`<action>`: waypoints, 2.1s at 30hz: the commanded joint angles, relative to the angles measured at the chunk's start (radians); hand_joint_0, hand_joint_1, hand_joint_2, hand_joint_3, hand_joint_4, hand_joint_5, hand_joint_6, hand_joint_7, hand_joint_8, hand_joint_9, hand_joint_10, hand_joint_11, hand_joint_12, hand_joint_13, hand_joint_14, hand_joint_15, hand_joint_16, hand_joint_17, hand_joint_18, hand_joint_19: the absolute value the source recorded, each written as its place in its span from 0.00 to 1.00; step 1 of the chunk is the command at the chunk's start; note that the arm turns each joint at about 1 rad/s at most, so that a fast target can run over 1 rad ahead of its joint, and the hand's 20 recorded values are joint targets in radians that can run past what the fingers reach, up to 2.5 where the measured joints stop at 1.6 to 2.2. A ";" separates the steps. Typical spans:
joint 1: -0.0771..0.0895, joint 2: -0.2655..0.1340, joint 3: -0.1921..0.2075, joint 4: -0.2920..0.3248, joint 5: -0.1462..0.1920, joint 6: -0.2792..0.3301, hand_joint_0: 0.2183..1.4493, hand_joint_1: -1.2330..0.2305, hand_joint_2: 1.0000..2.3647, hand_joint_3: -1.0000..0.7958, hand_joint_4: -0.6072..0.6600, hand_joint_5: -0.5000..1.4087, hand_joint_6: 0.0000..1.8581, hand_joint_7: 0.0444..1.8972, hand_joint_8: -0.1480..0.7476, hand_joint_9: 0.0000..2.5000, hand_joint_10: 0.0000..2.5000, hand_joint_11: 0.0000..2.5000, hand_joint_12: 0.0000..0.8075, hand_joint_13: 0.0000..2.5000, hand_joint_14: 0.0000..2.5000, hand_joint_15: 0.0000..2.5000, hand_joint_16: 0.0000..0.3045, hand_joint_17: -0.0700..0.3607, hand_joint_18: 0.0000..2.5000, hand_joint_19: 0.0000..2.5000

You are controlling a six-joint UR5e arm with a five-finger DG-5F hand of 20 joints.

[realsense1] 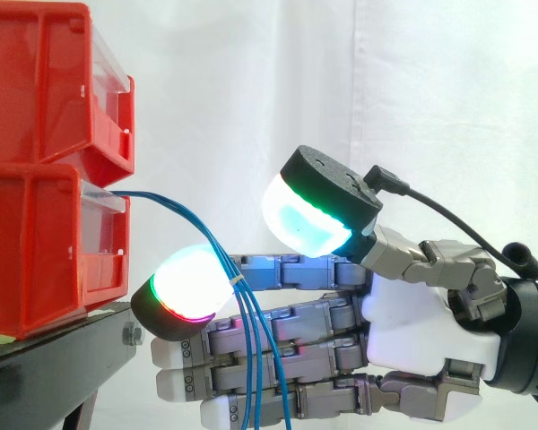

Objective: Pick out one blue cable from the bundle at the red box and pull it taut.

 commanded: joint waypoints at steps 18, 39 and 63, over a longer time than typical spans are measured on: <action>-0.004 0.001 -0.001 -0.002 -0.035 0.000 0.28 0.42 0.01 0.35 0.56 0.15 0.43 0.46 0.44 0.25 0.00 0.11 0.39 0.20 0.00 0.07 0.15 0.40 0.14 0.14; -0.030 0.001 0.000 -0.008 -0.066 0.001 0.31 0.41 0.02 0.42 0.54 0.15 0.48 0.46 0.45 0.26 0.00 0.12 0.39 0.22 0.00 0.08 0.15 0.40 0.17 0.15; -0.050 0.033 0.082 -0.271 -0.115 0.006 0.32 0.39 0.01 0.40 0.53 0.15 0.49 0.45 0.45 0.27 0.00 0.13 0.39 0.23 0.00 0.09 0.15 0.40 0.19 0.16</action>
